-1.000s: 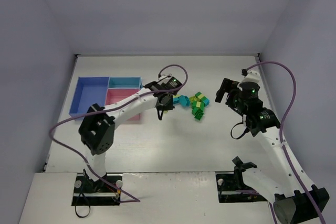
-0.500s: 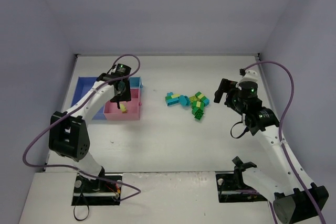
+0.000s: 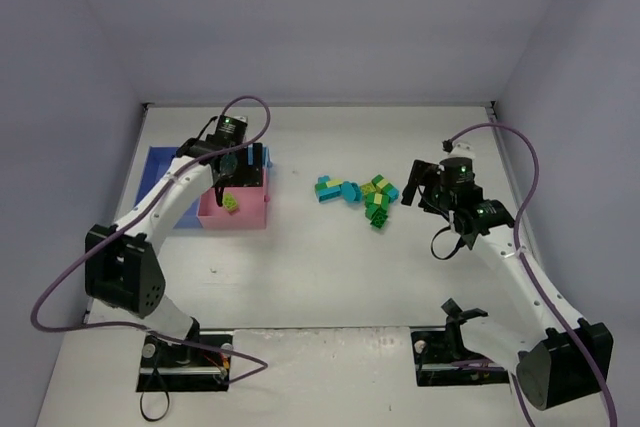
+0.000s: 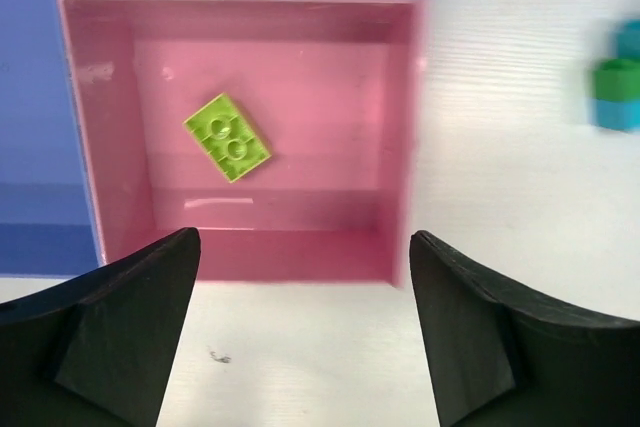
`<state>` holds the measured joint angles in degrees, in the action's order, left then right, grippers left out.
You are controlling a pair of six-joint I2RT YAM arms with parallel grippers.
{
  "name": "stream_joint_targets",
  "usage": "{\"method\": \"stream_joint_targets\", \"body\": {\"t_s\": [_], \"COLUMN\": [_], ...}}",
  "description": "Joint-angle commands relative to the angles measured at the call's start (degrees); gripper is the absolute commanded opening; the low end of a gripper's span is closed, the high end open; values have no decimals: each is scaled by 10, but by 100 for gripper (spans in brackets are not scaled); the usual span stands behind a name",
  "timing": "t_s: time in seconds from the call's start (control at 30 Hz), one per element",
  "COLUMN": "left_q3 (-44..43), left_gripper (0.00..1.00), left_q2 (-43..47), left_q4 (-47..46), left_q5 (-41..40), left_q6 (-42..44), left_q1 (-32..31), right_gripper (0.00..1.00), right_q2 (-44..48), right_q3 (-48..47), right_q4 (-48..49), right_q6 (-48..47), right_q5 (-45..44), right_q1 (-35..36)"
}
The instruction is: Sort the legos into containers by color
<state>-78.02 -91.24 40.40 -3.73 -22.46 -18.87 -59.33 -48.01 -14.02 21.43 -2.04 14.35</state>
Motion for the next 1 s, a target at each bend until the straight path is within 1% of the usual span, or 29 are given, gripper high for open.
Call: {"method": "stream_joint_targets", "body": {"t_s": [0.0,0.07,0.1,0.13,0.27,0.3,0.33,0.37,0.4,0.43,0.5,0.53,0.57,0.6,0.67,0.8,0.97], "left_q3": [-35,-34,-31,-29,-21,-25,-29,-33,-44,-51,-70,-95,-110,-125,-162,-197,-228], "left_gripper": [79,79,79,79,79,79,78,78,78,78,78,77,76,75,72,67,66], "left_q2": [69,73,77,78,72,57,35,35,12,-2,-47,-64,-83,-119,-151,-221,-271], "left_q4": [-23,-26,-32,-36,-68,-79,-90,-90,-106,-115,-139,-144,-146,-145,-146,-164,-170], "left_q5": [18,18,20,19,33,36,37,37,37,35,28,28,25,18,10,2,-5], "left_q6": [16,8,6,4,-5,-16,-27,-27,-35,-38,-47,-49,-49,-52,-56,-73,-94], "left_q1": [-56,-75,-91,-99,-158,-187,-202,-219,-236,-271,-302,-330,-341,-352,-372,-388,-389], "right_gripper": [83,78,74,73,73,74,75,75,76,77,78,78,78,78,77,77,78], "right_q2": [-17,-35,-39,-49,-54,-54,-54,-54,-53,-52,-47,-45,-42,-36,-29,2,28], "right_q3": [3,5,7,12,19,19,16,15,13,12,7,6,7,7,7,12,11], "right_q4": [22,23,24,24,25,25,24,24,22,19,7,4,3,3,-4,-16,-30], "right_q6": [28,34,43,47,77,82,91,96,100,104,116,118,115,112,109,110,103], "right_q5": [5,7,8,8,-10,-13,-18,-18,-30,-35,-51,-51,-46,-37,-32,-35,-38], "right_q1": [4,4,4,4,4,3,3,2,2,1,-11,-16,-26,-32,-41,-56,-80]}}
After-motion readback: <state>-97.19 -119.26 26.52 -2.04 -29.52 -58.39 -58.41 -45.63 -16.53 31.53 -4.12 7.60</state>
